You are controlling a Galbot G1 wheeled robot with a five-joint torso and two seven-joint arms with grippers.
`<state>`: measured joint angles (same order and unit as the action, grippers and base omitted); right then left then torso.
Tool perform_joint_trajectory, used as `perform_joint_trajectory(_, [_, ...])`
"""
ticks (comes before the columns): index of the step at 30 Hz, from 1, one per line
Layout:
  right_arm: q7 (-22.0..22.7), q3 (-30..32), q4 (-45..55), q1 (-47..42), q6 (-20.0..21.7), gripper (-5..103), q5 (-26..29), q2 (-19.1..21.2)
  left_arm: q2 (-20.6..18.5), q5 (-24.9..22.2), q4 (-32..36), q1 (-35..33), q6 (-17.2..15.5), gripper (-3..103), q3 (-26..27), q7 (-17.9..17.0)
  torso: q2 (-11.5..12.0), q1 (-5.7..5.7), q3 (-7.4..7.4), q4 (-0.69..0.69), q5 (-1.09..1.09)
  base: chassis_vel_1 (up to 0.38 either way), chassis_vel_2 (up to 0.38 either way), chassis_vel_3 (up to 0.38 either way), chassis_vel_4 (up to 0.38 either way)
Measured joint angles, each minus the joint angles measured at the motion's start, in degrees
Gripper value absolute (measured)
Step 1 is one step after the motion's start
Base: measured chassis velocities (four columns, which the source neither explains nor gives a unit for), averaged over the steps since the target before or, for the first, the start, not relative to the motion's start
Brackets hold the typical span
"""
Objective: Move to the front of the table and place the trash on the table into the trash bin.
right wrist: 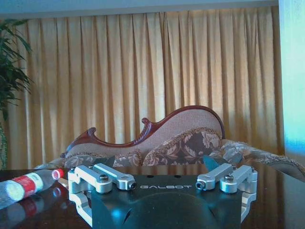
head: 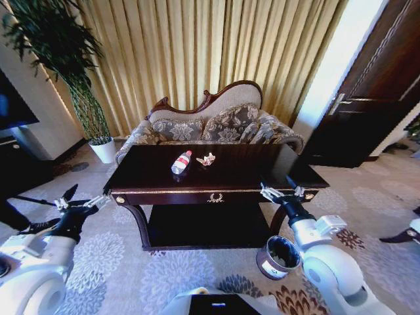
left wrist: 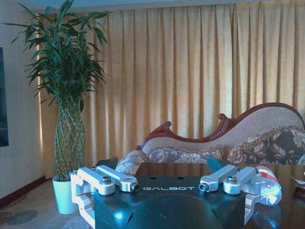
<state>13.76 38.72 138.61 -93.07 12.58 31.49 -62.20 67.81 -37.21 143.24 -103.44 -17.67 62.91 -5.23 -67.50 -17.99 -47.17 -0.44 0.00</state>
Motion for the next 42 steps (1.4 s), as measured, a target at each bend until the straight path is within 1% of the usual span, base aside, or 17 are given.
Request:
perform_joint_trajectory(20, [0.31,-1.22,-1.40,1.71,0.82,100,0.28,0.12,0.24,0.12,0.01,-0.09,0.09,100,-0.44,0.16,0.02,-0.03,-0.01,0.01,0.00,-0.084,0.087,0.093,-0.089])
perform_joint_trajectory(23, [0.69,-1.41,-1.47,3.27,1.98,100,4.29,1.76,0.24,-0.08,0.01,-0.34,0.28,100,-0.22,0.19,0.02,-0.03,-0.01,0.00,-0.01,-0.001,0.011,0.021,-0.007])
perform_joint_trajectory(24, [0.69,-1.41,-1.47,3.27,1.98,100,4.29,1.76,0.24,-0.08,0.01,-0.34,0.28,100,-0.22,0.19,0.02,-0.03,-0.01,0.00,-0.01,0.000,0.000,0.000,0.000])
perform_joint_trajectory(25, [0.91,-1.47,-1.47,3.75,2.50,100,5.53,2.10,0.24,-0.10,0.00,-0.38,0.31,100,-0.12,0.19,0.02,-0.03,-0.01,0.01,0.00,0.000,0.000,0.000,0.000])
perform_joint_trajectory(26, [1.24,-1.87,-1.73,5.28,3.44,100,8.55,3.10,0.26,-0.02,0.01,-0.53,0.60,100,0.19,0.19,0.01,-0.01,0.00,0.00,0.00,0.000,0.000,0.000,0.000])
perform_joint_trajectory(28, [1.28,-3.04,-3.38,8.54,4.34,100,11.19,5.02,0.39,0.09,0.00,-0.98,1.00,100,0.58,0.18,0.00,0.00,0.00,0.01,0.00,0.000,0.000,0.000,0.000])
perform_joint_trajectory(29, [1.28,-3.04,-3.38,8.54,4.34,100,11.19,5.02,0.39,0.09,0.00,-0.98,1.00,100,0.58,0.18,0.00,0.00,0.00,0.01,0.00,0.000,0.000,0.000,0.000])
perform_joint_trajectory(30, [1.27,-3.71,-4.01,9.85,4.57,100,12.03,5.82,0.46,0.10,0.00,-1.20,1.15,100,0.69,0.17,0.00,0.00,0.00,0.00,0.01,0.000,0.000,0.000,0.000])
perform_joint_trajectory(32, [1.23,-5.37,-5.81,12.75,5.29,100,13.97,7.44,0.63,0.11,0.00,-1.76,1.70,100,1.02,0.18,0.01,0.00,0.00,0.01,0.00,0.000,0.000,0.000,0.000])
perform_joint_trajectory(33, [1.22,-7.59,-8.22,15.92,5.69,100,15.40,8.92,0.72,0.12,0.00,-2.25,2.11,100,1.38,0.17,0.01,0.00,-0.01,0.02,0.01,0.000,0.000,0.000,0.000])
perform_joint_trajectory(34, [1.22,-7.59,-8.22,15.92,5.69,100,15.40,8.92,0.72,0.12,0.00,-2.25,2.11,100,1.38,0.17,0.01,0.00,-0.01,0.02,0.01,0.000,0.000,0.000,0.000])
perform_joint_trajectory(36, [1.18,-10.60,-10.90,19.33,6.14,100,16.40,10.68,0.76,0.13,0.00,-2.68,2.46,100,1.72,0.17,0.01,0.00,-0.01,0.02,0.01,0.000,0.000,0.000,0.000])
perform_joint_trajectory(37, [1.18,-13.24,-12.73,22.28,6.65,100,17.50,12.03,0.86,0.11,0.00,-2.90,2.68,100,1.94,0.16,0.01,0.00,-0.01,0.00,0.00,0.000,0.000,0.000,0.000])
perform_joint_trajectory(38, [1.18,-13.24,-12.73,22.28,6.65,100,17.50,12.03,0.86,0.11,0.00,-2.90,2.68,100,1.94,0.16,0.01,0.00,-0.01,0.00,0.00,0.000,0.000,0.000,0.000])
perform_joint_trajectory(41, [1.19,-19.52,-16.32,29.64,7.55,100,19.28,13.83,1.29,0.12,0.00,-3.14,3.09,100,2.24,0.17,0.01,0.00,0.00,0.00,0.01,0.000,0.000,0.000,0.000])
perform_joint_trajectory(42, [1.23,-22.83,-18.05,34.09,7.94,100,19.72,14.19,1.50,0.24,0.00,-3.18,3.32,100,2.32,0.16,0.01,0.00,-0.01,0.01,0.00,0.000,0.000,0.000,0.000])
